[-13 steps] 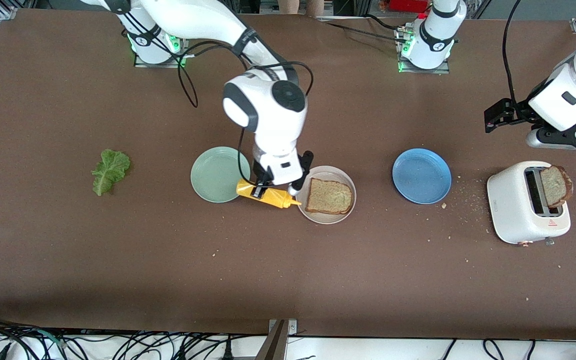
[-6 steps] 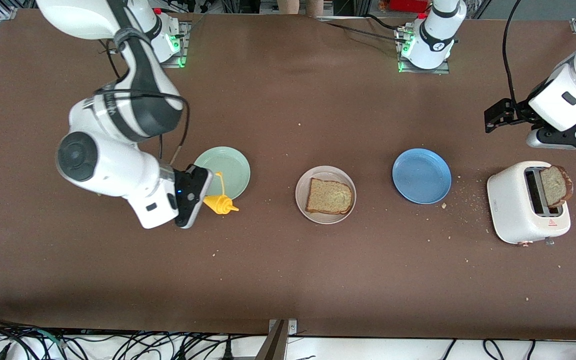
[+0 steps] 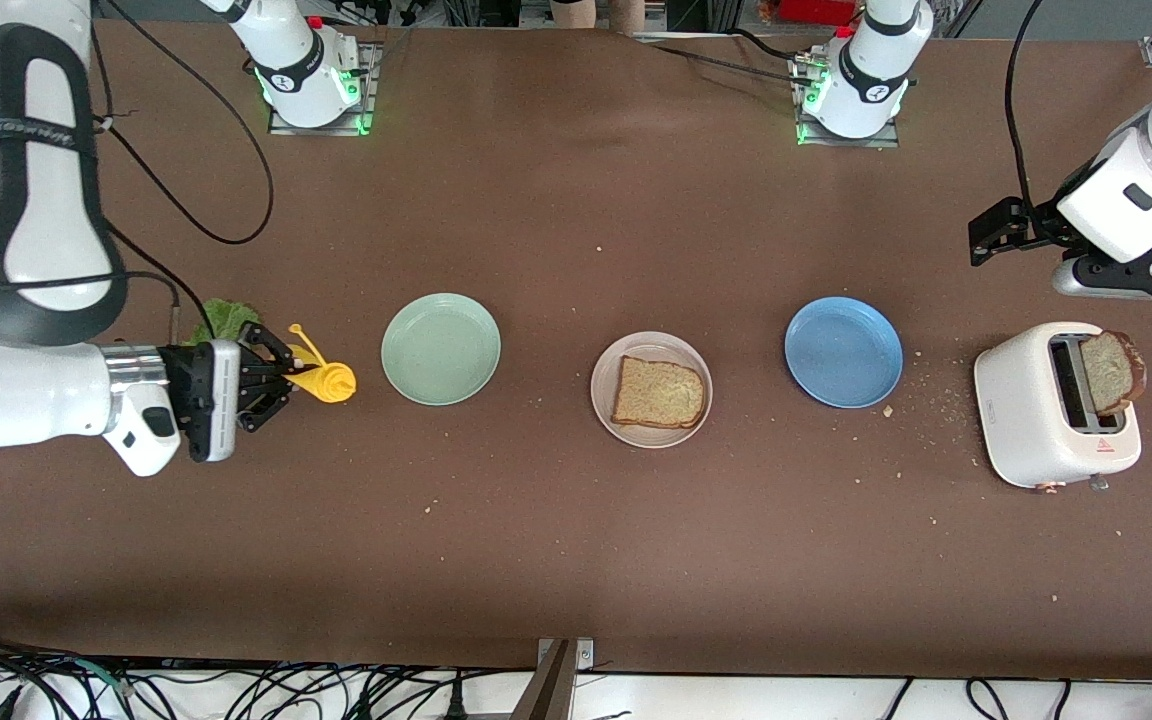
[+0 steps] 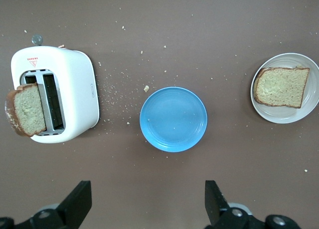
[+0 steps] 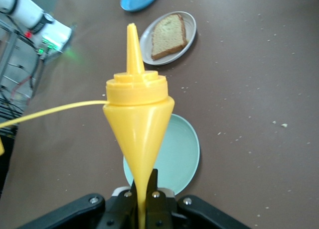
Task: Make sandwich in beige plate with both arms
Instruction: 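Carry the bottle back beside the lettuce leaf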
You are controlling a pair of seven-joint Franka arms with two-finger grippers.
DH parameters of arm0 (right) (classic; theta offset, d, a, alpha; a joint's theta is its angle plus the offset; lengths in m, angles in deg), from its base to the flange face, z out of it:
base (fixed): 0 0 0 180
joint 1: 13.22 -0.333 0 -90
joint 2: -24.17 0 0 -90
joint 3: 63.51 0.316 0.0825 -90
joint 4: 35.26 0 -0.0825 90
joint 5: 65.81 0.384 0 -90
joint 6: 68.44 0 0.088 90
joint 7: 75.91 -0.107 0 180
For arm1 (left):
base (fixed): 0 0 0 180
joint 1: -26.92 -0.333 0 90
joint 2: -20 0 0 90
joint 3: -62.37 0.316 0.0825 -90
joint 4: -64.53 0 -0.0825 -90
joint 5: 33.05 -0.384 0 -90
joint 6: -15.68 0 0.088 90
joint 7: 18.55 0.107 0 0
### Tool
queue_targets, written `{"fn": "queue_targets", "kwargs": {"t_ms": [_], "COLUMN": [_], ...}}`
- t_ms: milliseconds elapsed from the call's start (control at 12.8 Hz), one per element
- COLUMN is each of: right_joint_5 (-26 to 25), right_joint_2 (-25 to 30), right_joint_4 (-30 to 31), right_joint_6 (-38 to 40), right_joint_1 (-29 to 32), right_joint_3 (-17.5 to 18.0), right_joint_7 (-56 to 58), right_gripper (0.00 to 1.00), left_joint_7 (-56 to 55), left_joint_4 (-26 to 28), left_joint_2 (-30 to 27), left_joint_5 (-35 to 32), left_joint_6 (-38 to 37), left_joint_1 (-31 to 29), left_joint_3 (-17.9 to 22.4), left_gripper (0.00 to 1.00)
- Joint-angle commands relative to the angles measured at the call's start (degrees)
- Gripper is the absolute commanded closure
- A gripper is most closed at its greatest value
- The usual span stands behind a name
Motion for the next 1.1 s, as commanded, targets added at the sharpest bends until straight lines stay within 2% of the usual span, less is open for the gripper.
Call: {"fn": "queue_targets", "kwargs": {"t_ms": [0,235,391,783,1017], "right_joint_5": [5.77,12.61,15.79,18.08,19.75], "right_joint_2": [4.56,5.62,4.57,-3.16,-7.90], "right_joint_4": [13.14,25.36,30.39,30.58,30.32], "right_joint_6": [0.53,0.44,0.27,1.58,2.81], "right_joint_1": [4.80,6.49,6.92,10.35,12.20], "right_joint_3": [1.07,-2.34,-3.84,-3.94,-3.76], "right_joint_7": [12.06,27.87,40.18,56.47,59.91], "right_gripper": [1.00,1.00,1.00,1.00,1.00], "left_joint_7": [-0.08,-0.08,-0.08,-0.08,-0.08], "left_joint_4": [0.04,0.04,0.04,0.04,0.04], "left_joint_2": [-0.19,-0.19,-0.19,-0.19,-0.19], "left_joint_5": [1.32,1.32,1.32,1.32,1.32], "left_joint_6": [0.30,0.30,0.30,0.30,0.30], "left_joint_1": [-0.30,-0.39,-0.30,-0.39,-0.39], "left_joint_3": [-0.11,-0.11,-0.11,-0.11,-0.11], "left_gripper": [0.00,0.00,0.00,0.00,0.00]}}
